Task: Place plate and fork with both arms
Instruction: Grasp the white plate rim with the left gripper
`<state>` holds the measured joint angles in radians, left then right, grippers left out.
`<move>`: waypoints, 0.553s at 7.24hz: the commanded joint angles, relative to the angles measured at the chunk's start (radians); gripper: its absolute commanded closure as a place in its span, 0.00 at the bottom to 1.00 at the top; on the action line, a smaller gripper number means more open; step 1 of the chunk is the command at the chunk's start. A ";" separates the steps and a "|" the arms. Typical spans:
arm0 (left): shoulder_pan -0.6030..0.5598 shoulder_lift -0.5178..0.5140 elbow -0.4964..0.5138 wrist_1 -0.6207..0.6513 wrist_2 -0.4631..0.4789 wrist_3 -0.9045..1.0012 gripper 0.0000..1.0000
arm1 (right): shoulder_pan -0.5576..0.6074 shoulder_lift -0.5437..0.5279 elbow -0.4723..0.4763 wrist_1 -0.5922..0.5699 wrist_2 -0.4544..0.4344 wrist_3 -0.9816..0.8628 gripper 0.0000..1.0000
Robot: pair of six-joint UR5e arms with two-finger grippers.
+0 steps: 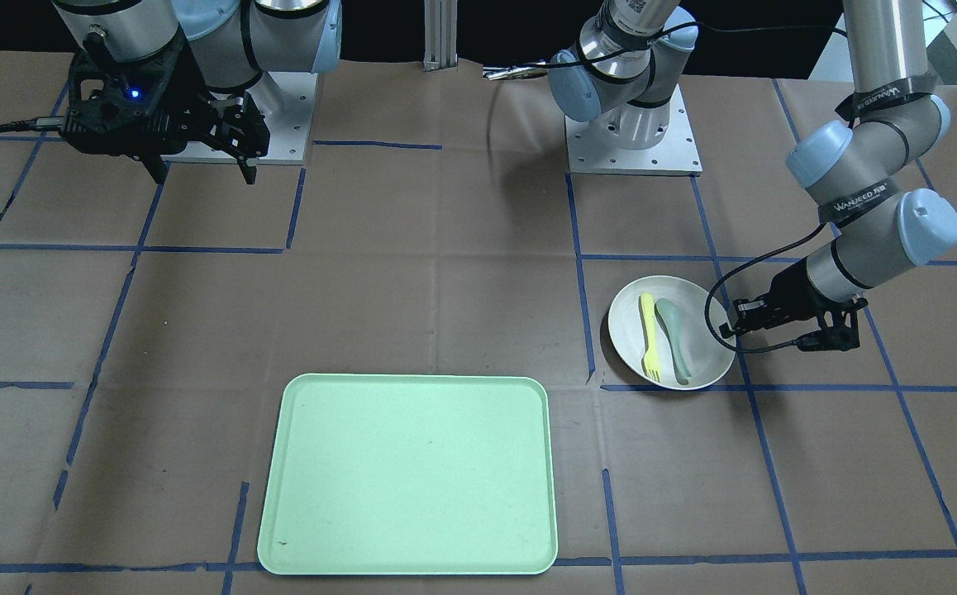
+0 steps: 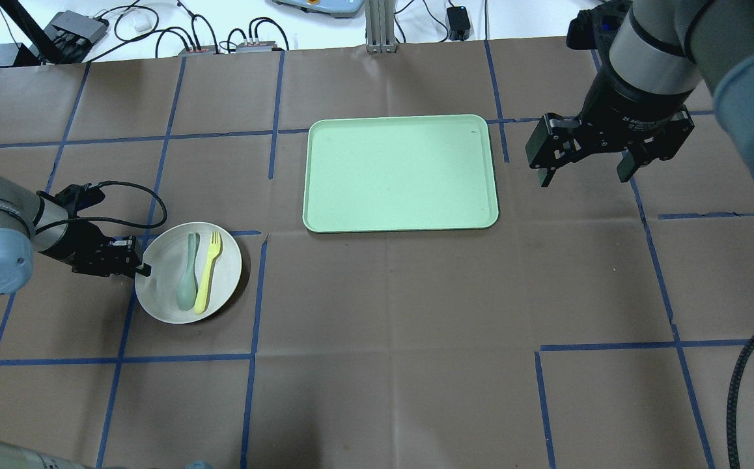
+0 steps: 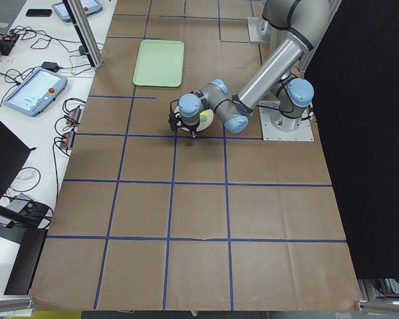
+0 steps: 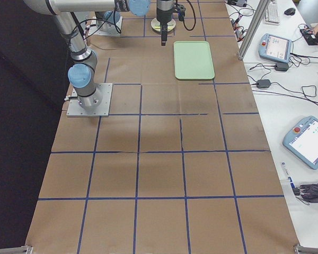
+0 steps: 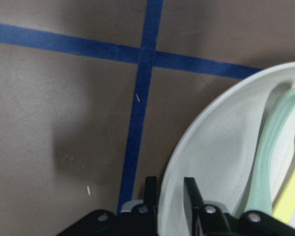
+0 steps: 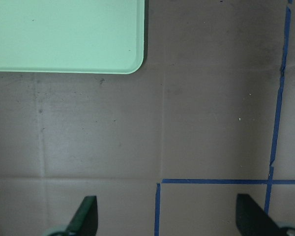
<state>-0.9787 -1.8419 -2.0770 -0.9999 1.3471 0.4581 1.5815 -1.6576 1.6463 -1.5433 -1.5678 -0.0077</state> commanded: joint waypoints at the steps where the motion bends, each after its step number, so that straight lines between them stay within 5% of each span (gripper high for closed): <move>1: 0.000 0.006 0.000 -0.002 0.001 -0.001 0.95 | 0.000 0.007 0.001 -0.001 0.000 0.000 0.00; 4: -0.023 0.024 0.012 -0.005 -0.008 -0.013 0.98 | 0.000 0.001 0.001 0.000 0.000 0.000 0.00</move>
<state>-0.9871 -1.8233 -2.0732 -1.0031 1.3447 0.4544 1.5815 -1.6558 1.6474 -1.5433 -1.5677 -0.0066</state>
